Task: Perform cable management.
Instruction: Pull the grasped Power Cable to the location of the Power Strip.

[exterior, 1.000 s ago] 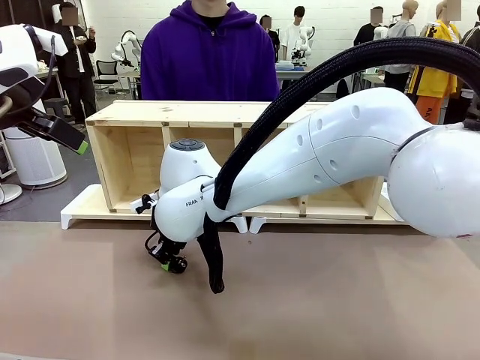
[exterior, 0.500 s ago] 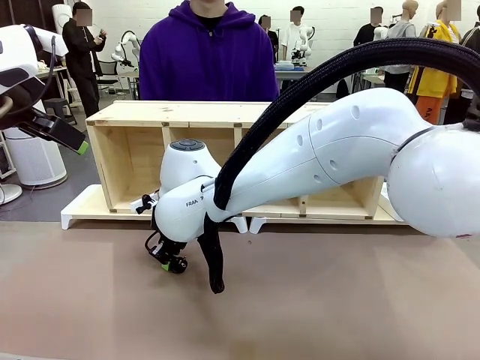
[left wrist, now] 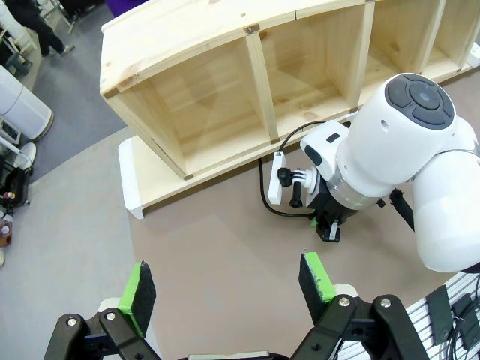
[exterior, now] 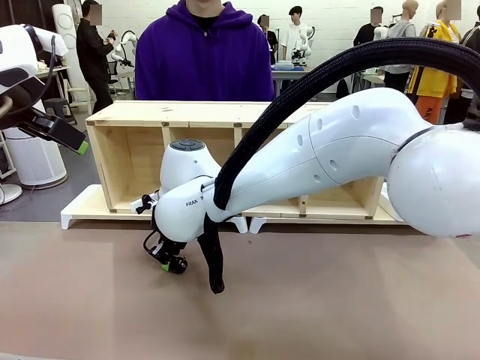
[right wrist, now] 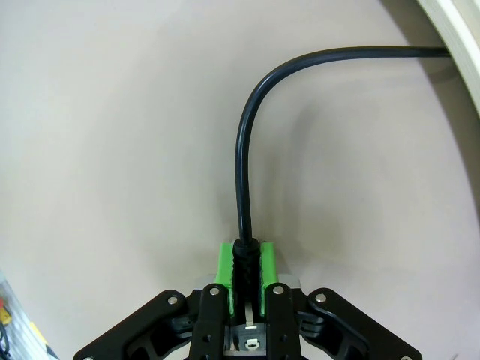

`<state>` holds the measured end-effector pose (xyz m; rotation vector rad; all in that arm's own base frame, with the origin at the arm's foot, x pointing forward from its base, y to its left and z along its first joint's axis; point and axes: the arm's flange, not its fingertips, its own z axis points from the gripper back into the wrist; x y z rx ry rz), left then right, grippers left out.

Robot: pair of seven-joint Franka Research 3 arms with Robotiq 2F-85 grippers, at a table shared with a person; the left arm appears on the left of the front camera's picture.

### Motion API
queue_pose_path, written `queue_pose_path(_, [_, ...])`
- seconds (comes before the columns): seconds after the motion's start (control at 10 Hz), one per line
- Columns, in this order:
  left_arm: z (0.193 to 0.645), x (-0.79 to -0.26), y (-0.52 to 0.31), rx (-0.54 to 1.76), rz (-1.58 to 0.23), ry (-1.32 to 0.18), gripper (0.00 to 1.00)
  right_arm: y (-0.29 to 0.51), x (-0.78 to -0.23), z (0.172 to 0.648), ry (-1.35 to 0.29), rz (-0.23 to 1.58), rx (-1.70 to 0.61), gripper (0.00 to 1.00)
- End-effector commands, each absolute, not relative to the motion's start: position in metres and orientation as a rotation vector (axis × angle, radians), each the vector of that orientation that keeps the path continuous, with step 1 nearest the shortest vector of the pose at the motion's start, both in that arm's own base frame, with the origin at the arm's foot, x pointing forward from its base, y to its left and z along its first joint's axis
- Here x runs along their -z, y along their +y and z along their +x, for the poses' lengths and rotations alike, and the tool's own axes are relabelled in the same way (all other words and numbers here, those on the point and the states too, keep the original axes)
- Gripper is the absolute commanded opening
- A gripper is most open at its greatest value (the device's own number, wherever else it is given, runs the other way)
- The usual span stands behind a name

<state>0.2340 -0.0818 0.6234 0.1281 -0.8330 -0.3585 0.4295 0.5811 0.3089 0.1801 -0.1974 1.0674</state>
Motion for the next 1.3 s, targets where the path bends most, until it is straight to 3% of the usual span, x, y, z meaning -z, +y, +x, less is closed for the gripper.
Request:
queue_pose_path(0.0, [0.235,-0.624,-0.081,0.367,0.136,-0.841,1.0,0.57,-0.317,0.405,-0.124,0.209,-1.084,0.16])
queue_pose_path(1.2, [0.235,-0.624,-0.081,0.367,0.136,-0.841,1.0,0.427,-0.386,0.249,-0.281,0.149,-0.723,0.16])
